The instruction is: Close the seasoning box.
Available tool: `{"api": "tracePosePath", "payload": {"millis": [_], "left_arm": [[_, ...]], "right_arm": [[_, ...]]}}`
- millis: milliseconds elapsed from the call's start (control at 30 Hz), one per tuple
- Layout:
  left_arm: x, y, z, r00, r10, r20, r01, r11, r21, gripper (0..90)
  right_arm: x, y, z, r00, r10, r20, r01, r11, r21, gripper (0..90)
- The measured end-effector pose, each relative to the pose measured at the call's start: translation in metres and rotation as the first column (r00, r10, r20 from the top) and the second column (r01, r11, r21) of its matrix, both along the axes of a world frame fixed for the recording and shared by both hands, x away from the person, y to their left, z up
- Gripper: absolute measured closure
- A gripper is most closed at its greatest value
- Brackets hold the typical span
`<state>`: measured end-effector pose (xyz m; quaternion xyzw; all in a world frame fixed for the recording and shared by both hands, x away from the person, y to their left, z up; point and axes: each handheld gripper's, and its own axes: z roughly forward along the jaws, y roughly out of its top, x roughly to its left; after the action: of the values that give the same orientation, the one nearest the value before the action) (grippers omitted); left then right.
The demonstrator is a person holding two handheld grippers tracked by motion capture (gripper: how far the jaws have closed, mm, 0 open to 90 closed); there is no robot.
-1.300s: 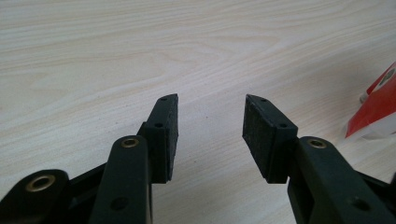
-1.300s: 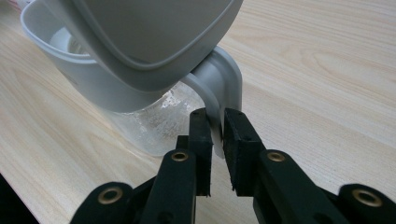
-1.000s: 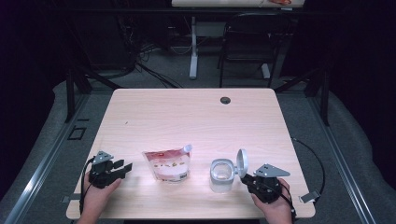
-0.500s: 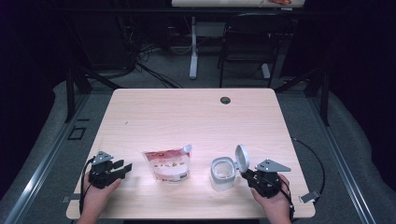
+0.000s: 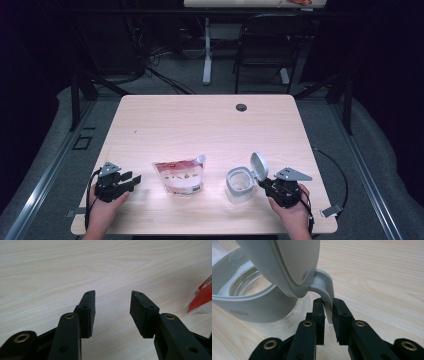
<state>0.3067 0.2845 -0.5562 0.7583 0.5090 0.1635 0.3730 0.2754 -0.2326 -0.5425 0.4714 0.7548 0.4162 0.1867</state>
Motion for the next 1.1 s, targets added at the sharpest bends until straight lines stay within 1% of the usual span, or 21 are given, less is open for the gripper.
{"api": "tracePosePath", "payload": {"millis": [100,167,267,300,433,467,800,900,1033,1100], "left_arm": [[0.0,0.0,0.0,1.0,-0.003,-0.001,0.003,1.0,0.001,55.6],[0.0,0.0,0.0,1.0,-0.004,-0.002,0.004,1.0,0.002,55.6],[0.0,0.0,0.0,1.0,-0.001,-0.002,0.001,1.0,-0.002,55.6],[0.0,0.0,0.0,1.0,-0.002,-0.001,0.002,1.0,-0.001,55.6],[0.0,0.0,0.0,1.0,0.0,-0.002,0.0,1.0,-0.001,55.6],[0.0,0.0,0.0,1.0,0.001,-0.002,-0.001,1.0,-0.001,55.6],[0.0,0.0,-0.001,1.0,0.003,-0.003,-0.003,1.0,-0.004,55.6],[0.0,0.0,-0.001,1.0,0.0,-0.004,0.0,1.0,-0.001,55.6],[0.0,0.0,-0.001,1.0,-0.001,-0.003,0.001,1.0,0.001,55.6],[0.0,-0.001,-0.001,1.0,-0.002,-0.004,0.002,1.0,0.002,55.6]], "right_arm": [[0.0,0.0,0.001,1.0,-0.006,0.004,0.006,1.0,0.005,80.3],[0.001,-0.001,0.001,1.0,-0.006,0.005,0.006,1.0,0.017,80.2],[0.004,-0.001,0.002,0.9999,-0.008,0.01,0.008,1.0,0.019,79.9],[0.005,0.0,0.002,0.9998,-0.009,0.016,0.009,1.0,0.026,79.8],[0.012,0.001,0.003,0.9998,-0.008,0.018,0.008,1.0,0.015,79.6],[0.014,0.002,0.003,0.9997,-0.008,0.021,0.007,1.0,0.02,79.6],[0.03,0.006,0.006,0.9999,-0.002,0.016,0.002,1.0,0.01,79.6],[0.034,0.007,0.006,0.9999,0.008,0.015,-0.008,1.0,0.016,79.8],[0.04,0.007,0.006,0.9996,0.023,0.017,-0.024,0.998,0.052,82.1],[0.042,0.009,0.007,0.9996,0.025,0.016,-0.026,0.999,0.042,82.2]]}}
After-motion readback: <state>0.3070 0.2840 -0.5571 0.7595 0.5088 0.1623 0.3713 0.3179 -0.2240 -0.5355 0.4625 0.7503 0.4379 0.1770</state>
